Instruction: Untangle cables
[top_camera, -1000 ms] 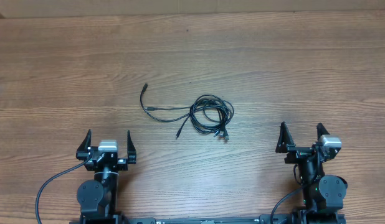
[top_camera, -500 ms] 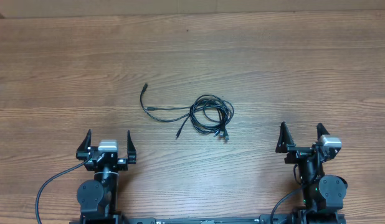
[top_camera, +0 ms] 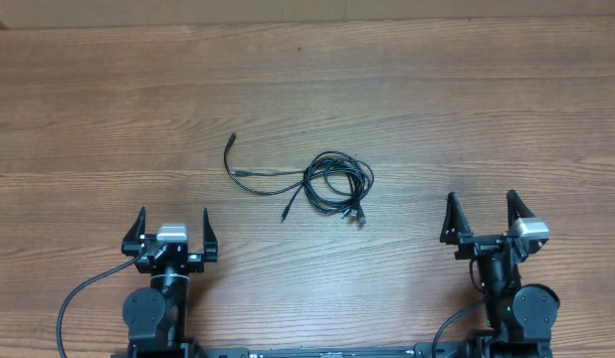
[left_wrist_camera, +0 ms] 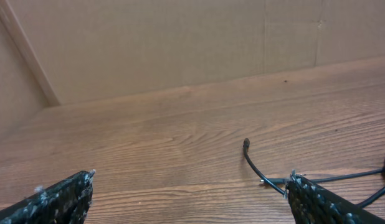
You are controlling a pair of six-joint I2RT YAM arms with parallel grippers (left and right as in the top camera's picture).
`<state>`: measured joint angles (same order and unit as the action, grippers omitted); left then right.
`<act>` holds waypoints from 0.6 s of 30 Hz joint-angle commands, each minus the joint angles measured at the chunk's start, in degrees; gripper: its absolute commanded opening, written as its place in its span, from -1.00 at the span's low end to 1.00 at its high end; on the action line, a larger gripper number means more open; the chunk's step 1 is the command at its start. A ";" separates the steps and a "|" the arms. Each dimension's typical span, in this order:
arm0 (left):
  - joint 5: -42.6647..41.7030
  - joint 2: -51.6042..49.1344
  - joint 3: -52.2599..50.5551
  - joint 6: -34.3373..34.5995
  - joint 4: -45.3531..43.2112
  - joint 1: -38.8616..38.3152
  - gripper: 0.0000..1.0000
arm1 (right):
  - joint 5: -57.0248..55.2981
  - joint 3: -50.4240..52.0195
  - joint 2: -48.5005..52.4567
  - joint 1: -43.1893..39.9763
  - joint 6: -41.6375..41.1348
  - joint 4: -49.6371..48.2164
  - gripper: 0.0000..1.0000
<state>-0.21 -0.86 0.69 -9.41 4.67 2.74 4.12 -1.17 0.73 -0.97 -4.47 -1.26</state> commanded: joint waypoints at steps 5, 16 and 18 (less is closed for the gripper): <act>-0.24 0.55 -0.42 0.22 -0.24 0.24 0.99 | 1.07 -13.38 -0.55 0.26 0.11 5.62 1.00; -0.24 0.55 -0.42 0.22 -0.24 0.24 0.99 | -2.14 -44.74 4.31 0.26 0.55 34.10 1.00; -0.24 0.55 -0.42 0.22 -0.24 0.24 0.99 | -2.12 -49.64 6.88 0.26 0.52 37.03 1.00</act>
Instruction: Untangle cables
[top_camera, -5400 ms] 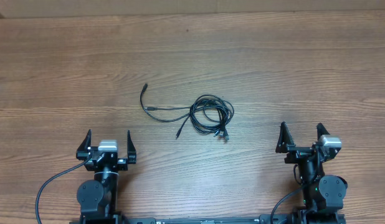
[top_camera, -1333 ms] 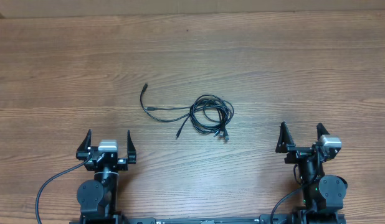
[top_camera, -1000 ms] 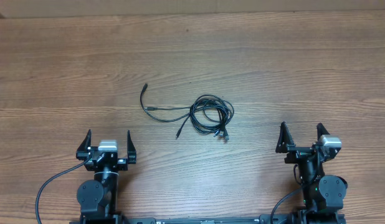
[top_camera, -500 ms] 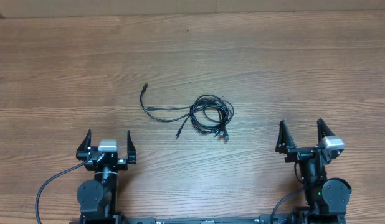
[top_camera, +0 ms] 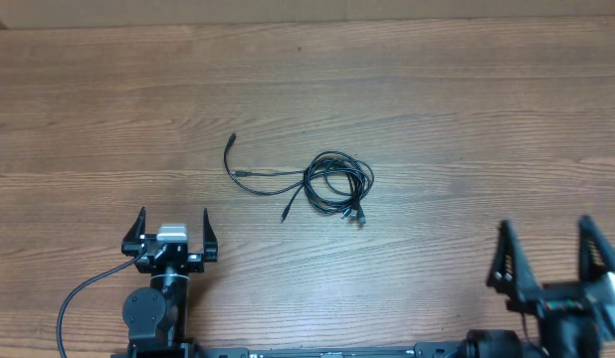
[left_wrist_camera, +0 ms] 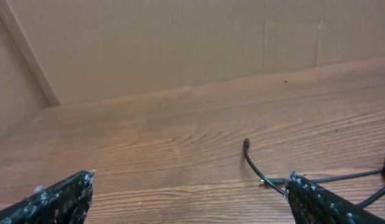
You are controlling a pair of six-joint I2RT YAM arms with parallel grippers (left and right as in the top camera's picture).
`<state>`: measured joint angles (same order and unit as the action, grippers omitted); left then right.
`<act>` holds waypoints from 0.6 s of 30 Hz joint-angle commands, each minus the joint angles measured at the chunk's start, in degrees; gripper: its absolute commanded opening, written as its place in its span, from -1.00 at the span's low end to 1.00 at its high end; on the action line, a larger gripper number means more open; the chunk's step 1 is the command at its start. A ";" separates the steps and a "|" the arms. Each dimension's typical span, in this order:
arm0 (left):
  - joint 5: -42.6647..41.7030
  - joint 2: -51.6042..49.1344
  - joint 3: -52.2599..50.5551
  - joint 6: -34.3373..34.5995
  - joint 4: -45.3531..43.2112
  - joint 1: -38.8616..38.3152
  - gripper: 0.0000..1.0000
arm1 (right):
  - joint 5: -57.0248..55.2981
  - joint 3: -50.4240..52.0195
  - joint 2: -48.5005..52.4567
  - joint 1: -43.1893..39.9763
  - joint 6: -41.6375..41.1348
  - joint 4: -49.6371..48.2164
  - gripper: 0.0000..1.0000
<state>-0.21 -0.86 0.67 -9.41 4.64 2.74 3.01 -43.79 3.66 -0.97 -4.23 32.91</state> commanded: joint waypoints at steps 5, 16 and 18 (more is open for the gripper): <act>-0.24 0.55 -0.39 0.22 -0.22 0.24 0.99 | -1.03 -17.33 12.55 0.26 0.28 10.05 1.00; 0.22 0.55 -0.39 0.00 -0.33 0.24 0.99 | 1.84 -40.26 40.41 0.26 0.26 18.97 1.00; 0.20 0.55 -0.39 0.00 -0.31 0.24 0.99 | 1.79 -46.21 46.34 0.26 0.28 21.29 1.00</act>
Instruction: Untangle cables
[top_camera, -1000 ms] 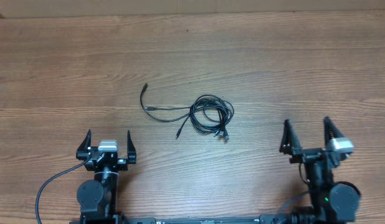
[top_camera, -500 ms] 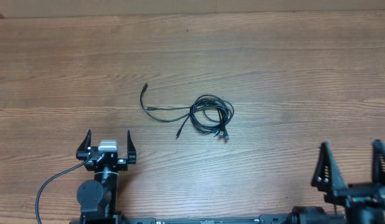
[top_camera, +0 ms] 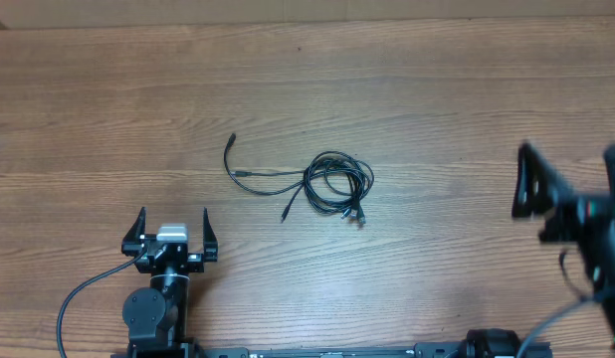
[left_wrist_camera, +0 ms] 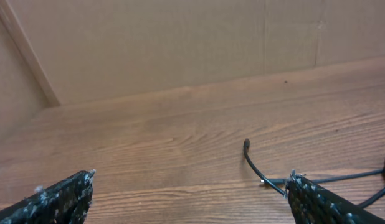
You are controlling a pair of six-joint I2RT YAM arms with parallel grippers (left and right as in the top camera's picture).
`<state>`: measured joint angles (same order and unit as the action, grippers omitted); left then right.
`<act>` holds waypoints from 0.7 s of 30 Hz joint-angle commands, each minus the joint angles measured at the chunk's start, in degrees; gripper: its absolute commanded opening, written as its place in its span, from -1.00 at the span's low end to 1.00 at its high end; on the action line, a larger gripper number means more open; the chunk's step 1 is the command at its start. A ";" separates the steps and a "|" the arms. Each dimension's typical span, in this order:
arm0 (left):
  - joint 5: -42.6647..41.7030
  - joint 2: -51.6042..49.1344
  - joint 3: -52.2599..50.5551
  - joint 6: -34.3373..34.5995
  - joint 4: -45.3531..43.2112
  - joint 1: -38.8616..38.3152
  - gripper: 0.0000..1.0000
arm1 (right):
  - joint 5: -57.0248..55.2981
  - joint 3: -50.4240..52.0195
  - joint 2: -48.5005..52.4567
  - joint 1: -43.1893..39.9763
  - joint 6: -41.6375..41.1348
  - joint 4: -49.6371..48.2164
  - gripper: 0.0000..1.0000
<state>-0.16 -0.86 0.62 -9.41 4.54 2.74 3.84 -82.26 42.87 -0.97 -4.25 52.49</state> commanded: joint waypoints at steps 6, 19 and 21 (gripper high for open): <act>-0.39 0.55 -0.35 0.68 -2.69 0.24 0.99 | 0.98 -26.18 25.18 0.26 3.19 11.63 1.00; -13.27 0.55 -0.33 17.46 -11.15 0.24 0.99 | 6.67 -36.68 47.95 0.26 4.81 21.38 1.00; -14.56 0.55 -0.33 19.39 -12.85 0.24 0.99 | 6.56 -36.68 48.13 0.26 4.79 20.85 1.00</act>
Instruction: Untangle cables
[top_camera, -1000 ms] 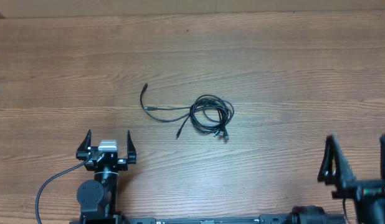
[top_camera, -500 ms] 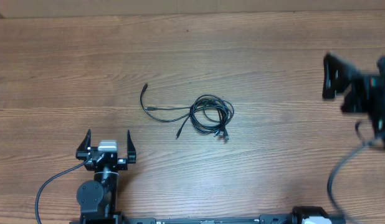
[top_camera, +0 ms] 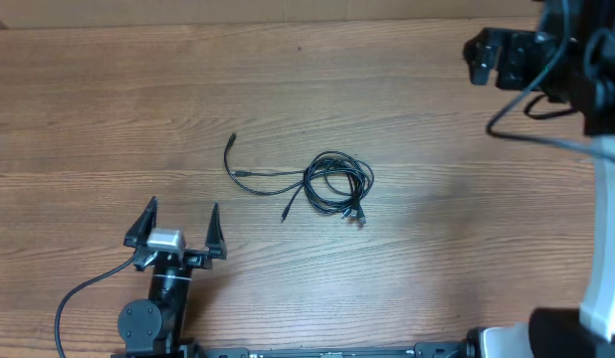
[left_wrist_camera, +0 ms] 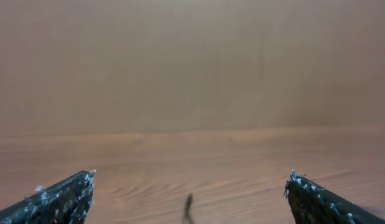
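A tangle of thin black cables (top_camera: 335, 183) lies mid-table, coiled in a loose loop. One strand runs left to an end (top_camera: 231, 140), and plugs lie at its near side (top_camera: 357, 214). My left gripper (top_camera: 183, 212) stands open near the table's front edge, left of and short of the tangle, holding nothing. In the blurred left wrist view its fingers (left_wrist_camera: 61, 199) fill the lower corners around the gripper's middle (left_wrist_camera: 190, 176), with one cable end (left_wrist_camera: 188, 205) ahead. My right arm (top_camera: 526, 55) is raised at the far right; its fingers cannot be made out.
The wooden table (top_camera: 108, 109) carries only the cables. A cardboard wall (left_wrist_camera: 192, 62) stands along the far edge. The right arm's cable (top_camera: 546, 134) and white link (top_camera: 606, 249) hang over the right side.
My right arm has gone from the right edge at mid-height to the far right corner. My left gripper has tipped, its fingers spread wider overhead and its view now blurred and aimed higher. The cables lie unmoved.
Both grippers stood open at the table's front edge, the cables lying between and beyond them. The right arm then showed larger at the lower right, then at the right edge, now at the far right corner. The left stayed still until its tilt now.
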You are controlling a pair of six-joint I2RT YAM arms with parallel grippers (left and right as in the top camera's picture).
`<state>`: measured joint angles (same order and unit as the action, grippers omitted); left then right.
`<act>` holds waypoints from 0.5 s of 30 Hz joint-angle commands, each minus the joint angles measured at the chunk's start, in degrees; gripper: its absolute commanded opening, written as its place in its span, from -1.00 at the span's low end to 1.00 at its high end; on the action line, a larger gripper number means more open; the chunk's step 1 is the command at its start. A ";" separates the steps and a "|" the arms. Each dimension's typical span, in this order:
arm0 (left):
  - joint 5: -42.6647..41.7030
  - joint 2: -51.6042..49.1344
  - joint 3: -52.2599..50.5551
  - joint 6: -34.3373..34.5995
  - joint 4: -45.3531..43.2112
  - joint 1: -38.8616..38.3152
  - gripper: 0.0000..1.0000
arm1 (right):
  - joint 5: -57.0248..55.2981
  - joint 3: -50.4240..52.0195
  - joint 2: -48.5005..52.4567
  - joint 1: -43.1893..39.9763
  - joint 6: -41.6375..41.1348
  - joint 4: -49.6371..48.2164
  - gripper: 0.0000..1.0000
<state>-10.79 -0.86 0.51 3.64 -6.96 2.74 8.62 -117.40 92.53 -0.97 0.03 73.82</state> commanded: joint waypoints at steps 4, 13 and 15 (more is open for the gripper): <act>-4.87 0.55 -0.22 9.88 -4.90 0.24 0.99 | 2.03 -1.55 -1.77 0.26 0.44 -1.75 1.00; -5.46 0.55 -0.22 9.88 -3.15 0.24 0.99 | 2.03 -1.55 -1.88 0.26 0.46 -0.79 1.00; -5.77 0.55 -0.22 10.19 -4.33 0.24 0.99 | 2.05 -1.55 -1.88 0.28 0.46 -0.55 0.99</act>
<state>-15.49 -0.86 0.51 12.19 -10.50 2.74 10.26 -117.43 92.09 -0.97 0.05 73.17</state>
